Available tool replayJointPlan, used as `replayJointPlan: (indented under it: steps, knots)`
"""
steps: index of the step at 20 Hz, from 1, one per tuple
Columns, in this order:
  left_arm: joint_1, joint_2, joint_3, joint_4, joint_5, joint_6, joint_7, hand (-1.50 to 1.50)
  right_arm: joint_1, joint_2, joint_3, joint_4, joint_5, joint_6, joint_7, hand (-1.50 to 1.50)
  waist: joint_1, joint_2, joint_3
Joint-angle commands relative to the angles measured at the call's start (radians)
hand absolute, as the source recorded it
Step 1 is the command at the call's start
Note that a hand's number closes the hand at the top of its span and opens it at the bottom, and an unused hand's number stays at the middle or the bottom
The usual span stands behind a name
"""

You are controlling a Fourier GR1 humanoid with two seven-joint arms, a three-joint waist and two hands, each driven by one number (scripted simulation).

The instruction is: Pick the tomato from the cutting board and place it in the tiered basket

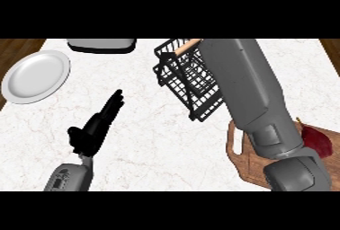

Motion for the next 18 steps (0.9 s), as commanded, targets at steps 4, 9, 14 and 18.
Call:
replayJointPlan:
  steps: [4, 9, 14, 18]
  knots:
    - [0.014, 0.006, 0.001, 0.02, -0.005, -0.014, -0.039, 0.0, -0.047, 0.003, -0.068, 0.095, -0.24, -0.206, 0.089, -1.5, 0.02, -0.002, 0.0]
    - [-0.008, -0.004, 0.001, -0.005, -0.012, 0.009, 0.019, 0.0, -0.079, 0.003, -0.056, 0.136, -0.309, -0.341, -0.008, -1.5, 0.0, -0.004, 0.0]
    - [0.023, 0.012, 0.033, 0.012, 0.001, 0.005, -0.008, 0.0, -0.034, -0.008, 0.025, 0.1, -0.114, -0.474, 0.059, -1.5, -0.054, -0.018, -0.001]
    - [0.069, 0.011, 0.033, -0.042, 0.005, 0.021, 0.02, 0.0, -0.03, -0.092, 0.063, 0.104, 0.061, -0.548, 0.182, -1.5, -0.079, -0.037, -0.002]
